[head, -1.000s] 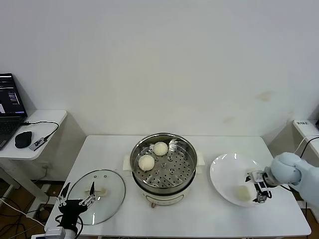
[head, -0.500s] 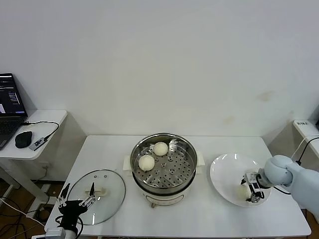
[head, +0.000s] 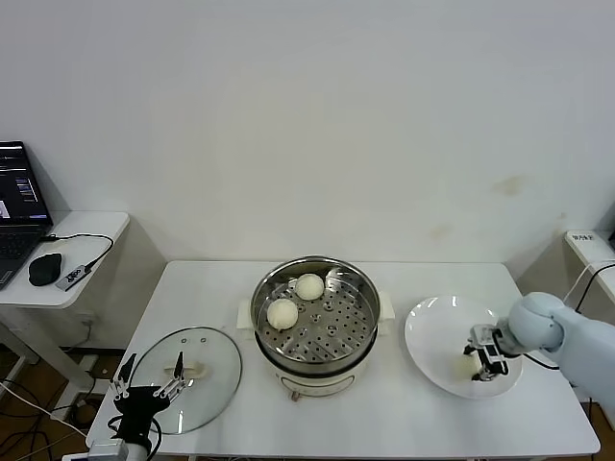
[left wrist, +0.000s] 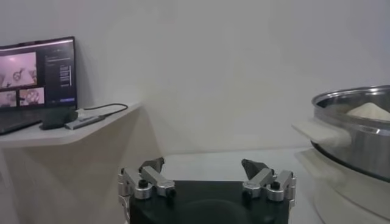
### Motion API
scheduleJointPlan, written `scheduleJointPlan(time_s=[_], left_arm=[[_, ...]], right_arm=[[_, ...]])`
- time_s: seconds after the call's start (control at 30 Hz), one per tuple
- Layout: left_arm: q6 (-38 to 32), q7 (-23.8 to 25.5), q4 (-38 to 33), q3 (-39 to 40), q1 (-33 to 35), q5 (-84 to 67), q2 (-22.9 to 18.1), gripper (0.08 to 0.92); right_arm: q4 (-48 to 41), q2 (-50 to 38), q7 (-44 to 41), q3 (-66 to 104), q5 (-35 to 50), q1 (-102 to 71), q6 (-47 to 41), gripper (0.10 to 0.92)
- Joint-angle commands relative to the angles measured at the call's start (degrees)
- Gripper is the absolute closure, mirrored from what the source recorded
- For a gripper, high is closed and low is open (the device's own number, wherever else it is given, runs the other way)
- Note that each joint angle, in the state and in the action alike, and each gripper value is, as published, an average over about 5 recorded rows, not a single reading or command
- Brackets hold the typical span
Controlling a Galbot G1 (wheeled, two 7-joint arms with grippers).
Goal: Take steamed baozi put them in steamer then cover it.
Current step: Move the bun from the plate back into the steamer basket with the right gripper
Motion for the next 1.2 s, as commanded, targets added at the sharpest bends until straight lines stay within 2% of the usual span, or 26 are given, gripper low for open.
scheduleJointPlan(time_s=[0.03, 0.37, 0.7, 0.93, 1.2], left_arm=[[-0.06, -0.03, 0.32, 0.10, -0.11, -0.05, 0.09, 0.177], [-0.04, -0.02, 0.28, 0.47, -0.66, -0.30, 0.59, 0.177], [-0.10, -0.02, 0.34, 0.17, -0.50, -0.60, 0.85, 0.177], [0.06, 0.19, 0.22, -0.09, -0.44, -2.88, 0.67, 0.177], [-0.20, 0.49, 0.29, -0.12, 0.01, -4.55, -0.01, 0.177]], right_arm=[[0.58, -0.98, -2.26, -0.93, 3.10, 8.33, -0.24, 0.457], [1.56, -0.86, -3.79, -6.92, 11.00, 27.56, -1.05, 0.451], [2.74, 8.87, -1.10, -22.56, 18.97, 50.32, -1.63, 0.441], [7.94, 17.31, 6.24, -28.54, 26.30, 52.68, -0.69, 0.432], [12.40, 22.42, 8.93, -33.64, 28.85, 50.17, 4.67, 0.431]])
